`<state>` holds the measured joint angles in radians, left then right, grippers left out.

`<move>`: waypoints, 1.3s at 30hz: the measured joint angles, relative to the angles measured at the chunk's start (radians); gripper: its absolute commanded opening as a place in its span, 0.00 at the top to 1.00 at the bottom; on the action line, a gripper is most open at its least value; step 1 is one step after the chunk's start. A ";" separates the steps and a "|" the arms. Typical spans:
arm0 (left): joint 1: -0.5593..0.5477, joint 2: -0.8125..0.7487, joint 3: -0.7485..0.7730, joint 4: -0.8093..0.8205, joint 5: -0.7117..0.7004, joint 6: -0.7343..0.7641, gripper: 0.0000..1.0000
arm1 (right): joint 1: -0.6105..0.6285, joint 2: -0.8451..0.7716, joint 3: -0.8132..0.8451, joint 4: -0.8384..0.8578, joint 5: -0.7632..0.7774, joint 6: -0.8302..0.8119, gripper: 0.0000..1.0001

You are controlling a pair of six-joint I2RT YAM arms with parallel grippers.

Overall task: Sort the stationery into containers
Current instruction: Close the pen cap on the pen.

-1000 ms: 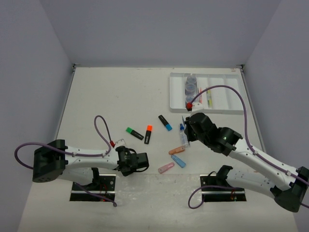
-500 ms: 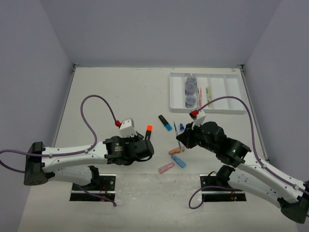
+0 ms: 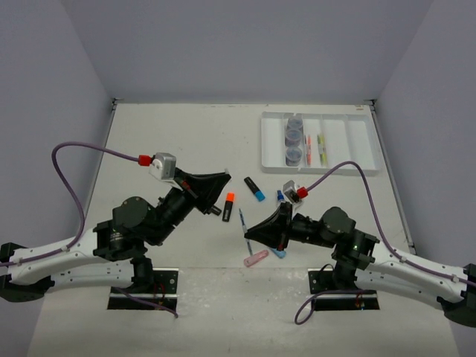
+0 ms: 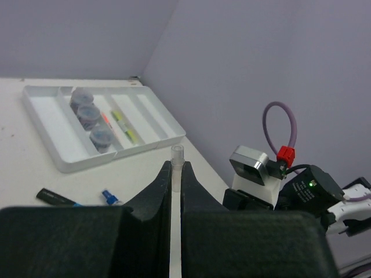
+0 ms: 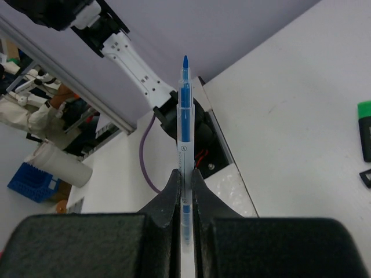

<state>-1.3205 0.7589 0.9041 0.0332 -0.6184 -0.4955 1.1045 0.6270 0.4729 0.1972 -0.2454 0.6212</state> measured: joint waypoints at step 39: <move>0.000 0.049 -0.034 0.104 0.140 0.066 1.00 | 0.074 0.048 0.136 -0.006 0.223 -0.030 1.00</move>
<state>-1.3205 0.8077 0.8701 0.1374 -0.4783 -0.4294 1.1788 0.6754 0.6090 0.1907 -0.0223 0.5916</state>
